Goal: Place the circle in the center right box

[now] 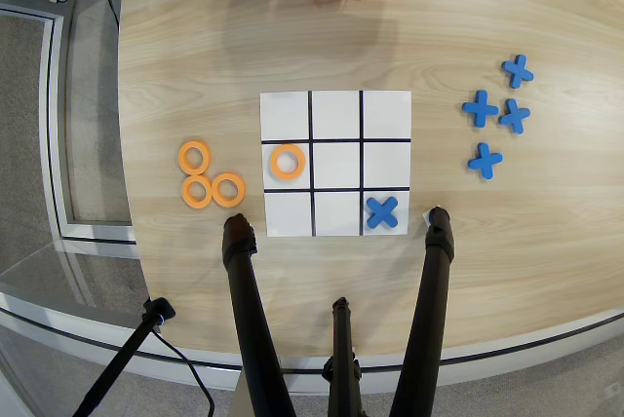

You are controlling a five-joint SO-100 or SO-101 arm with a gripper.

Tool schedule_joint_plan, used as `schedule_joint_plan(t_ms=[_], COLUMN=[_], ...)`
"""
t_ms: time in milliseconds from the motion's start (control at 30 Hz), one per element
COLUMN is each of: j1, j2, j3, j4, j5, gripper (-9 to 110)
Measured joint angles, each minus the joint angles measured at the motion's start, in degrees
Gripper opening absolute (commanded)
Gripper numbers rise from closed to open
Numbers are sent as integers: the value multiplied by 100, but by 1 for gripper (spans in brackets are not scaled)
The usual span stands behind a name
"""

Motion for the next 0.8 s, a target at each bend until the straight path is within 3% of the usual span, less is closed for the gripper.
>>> schedule_joint_plan(t_ms=[800], j1=[-492], j2=[9], j3=[0], j4=[0], j5=[0], gripper=[0])
